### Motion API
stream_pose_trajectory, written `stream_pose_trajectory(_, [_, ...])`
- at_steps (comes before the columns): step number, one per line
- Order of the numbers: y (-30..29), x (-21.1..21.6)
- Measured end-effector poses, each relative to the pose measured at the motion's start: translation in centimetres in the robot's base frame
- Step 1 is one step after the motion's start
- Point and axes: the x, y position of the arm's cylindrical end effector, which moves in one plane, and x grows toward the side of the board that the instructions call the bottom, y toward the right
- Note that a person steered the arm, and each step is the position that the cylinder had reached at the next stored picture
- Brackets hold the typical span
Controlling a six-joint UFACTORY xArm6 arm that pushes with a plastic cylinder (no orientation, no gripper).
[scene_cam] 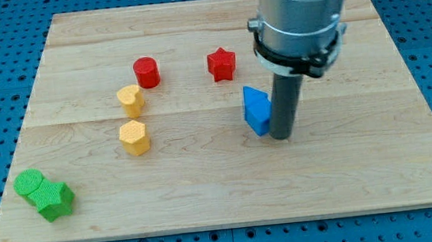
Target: Nudge blue triangle a bit left
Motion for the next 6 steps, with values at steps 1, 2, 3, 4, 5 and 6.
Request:
stream_pose_trajectory(1, [-1.7, -0.6])
stream_pose_trajectory(2, [-3.9, -0.8])
stream_pose_trajectory(3, [-2.8, -0.1])
stream_pose_trajectory(4, [3.0, -0.9])
stream_pose_trajectory(5, [3.2, -6.2])
stream_pose_trajectory(6, [-0.4, -5.6])
